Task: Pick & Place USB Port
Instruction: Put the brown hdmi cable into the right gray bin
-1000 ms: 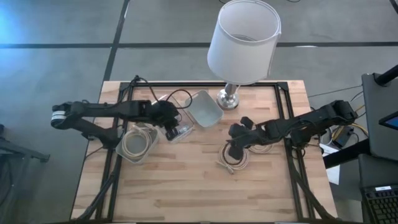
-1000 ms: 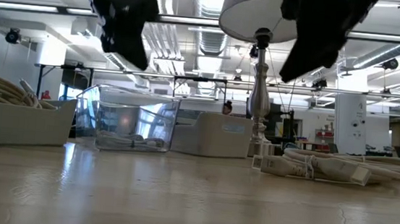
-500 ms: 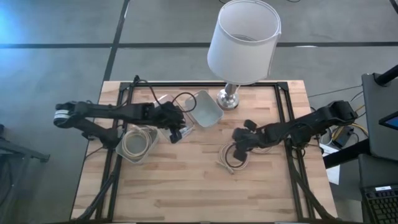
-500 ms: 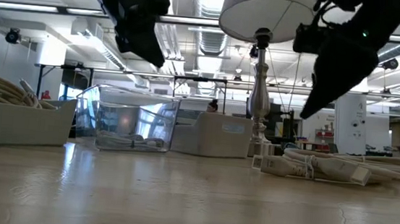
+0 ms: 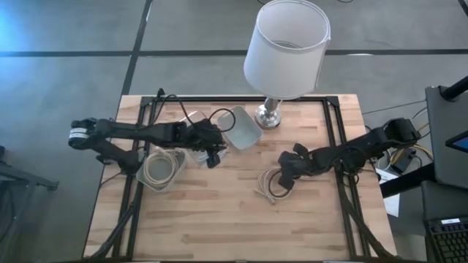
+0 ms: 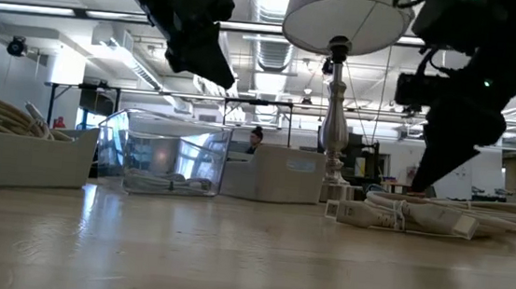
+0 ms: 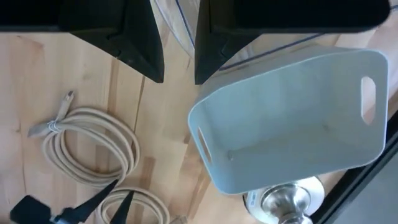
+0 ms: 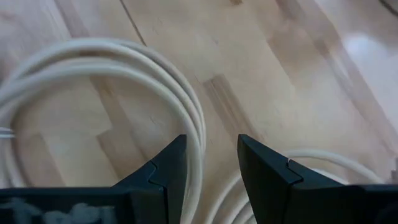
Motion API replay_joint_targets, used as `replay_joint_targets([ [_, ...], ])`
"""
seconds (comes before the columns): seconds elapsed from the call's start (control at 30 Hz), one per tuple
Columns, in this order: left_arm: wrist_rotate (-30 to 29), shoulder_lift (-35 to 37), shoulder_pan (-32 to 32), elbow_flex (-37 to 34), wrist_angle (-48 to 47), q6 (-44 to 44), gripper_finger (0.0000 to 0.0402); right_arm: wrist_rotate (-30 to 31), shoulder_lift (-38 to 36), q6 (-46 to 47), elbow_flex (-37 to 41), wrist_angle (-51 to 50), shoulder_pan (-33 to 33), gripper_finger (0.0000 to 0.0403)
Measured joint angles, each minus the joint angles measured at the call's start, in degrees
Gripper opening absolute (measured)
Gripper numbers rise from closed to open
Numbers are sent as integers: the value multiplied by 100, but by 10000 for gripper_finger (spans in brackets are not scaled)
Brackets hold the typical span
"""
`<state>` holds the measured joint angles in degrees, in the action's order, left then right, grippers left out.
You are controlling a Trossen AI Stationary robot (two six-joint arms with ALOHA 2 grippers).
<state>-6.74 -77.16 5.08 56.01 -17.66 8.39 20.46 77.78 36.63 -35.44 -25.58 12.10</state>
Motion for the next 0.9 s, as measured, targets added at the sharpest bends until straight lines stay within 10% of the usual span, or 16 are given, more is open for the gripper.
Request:
replay_joint_targets([
  [0.3,0,6,5,0,62,-121,92,-687,0,-514,712,1535,0,136],
  [0.9,2,6,4,0,57,-96,92,-212,200,-694,813,1629,0,122],
])
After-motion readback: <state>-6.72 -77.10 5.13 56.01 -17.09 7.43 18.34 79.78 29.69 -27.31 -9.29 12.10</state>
